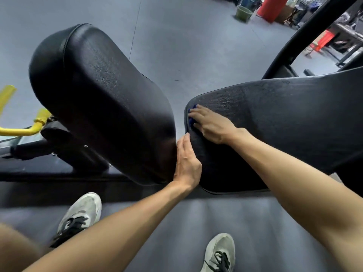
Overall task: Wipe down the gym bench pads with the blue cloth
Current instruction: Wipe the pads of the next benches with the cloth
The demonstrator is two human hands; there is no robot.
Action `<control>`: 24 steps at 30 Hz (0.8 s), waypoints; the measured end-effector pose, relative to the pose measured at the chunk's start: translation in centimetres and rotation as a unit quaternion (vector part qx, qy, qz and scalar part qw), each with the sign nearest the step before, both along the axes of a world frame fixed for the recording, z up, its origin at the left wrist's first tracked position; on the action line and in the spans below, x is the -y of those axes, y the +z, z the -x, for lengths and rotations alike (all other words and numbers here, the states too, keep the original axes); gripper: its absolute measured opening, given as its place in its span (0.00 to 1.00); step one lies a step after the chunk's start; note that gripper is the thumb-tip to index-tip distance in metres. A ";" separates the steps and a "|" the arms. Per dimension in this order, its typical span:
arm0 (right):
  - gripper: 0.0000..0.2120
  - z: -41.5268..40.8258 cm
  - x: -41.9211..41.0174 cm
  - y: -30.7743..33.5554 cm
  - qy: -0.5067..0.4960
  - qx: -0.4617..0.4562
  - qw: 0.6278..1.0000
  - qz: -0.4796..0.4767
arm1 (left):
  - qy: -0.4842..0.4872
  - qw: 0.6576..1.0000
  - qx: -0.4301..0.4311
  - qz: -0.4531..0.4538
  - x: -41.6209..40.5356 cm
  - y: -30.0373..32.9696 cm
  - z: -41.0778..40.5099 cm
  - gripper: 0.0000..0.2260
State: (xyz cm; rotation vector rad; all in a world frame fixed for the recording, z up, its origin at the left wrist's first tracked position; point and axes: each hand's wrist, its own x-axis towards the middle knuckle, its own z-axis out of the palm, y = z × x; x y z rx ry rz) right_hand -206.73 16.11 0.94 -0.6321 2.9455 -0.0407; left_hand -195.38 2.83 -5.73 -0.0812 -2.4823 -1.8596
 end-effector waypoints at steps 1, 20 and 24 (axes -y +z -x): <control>0.21 -1.4 0.1 -0.1 0.016 0.005 1.000 0.001 | -0.003 1.000 0.003 -0.003 0.3 0.2 -0.2 0.28; 0.18 -22.8 -3.3 1.1 0.151 -0.077 0.985 -0.018 | -0.156 0.969 -0.032 0.190 3.2 1.5 -6.1 0.23; 0.20 -24.9 -6.4 2.5 0.106 -0.146 0.982 -0.053 | -0.195 0.955 -0.045 0.220 2.5 2.9 -6.9 0.24</control>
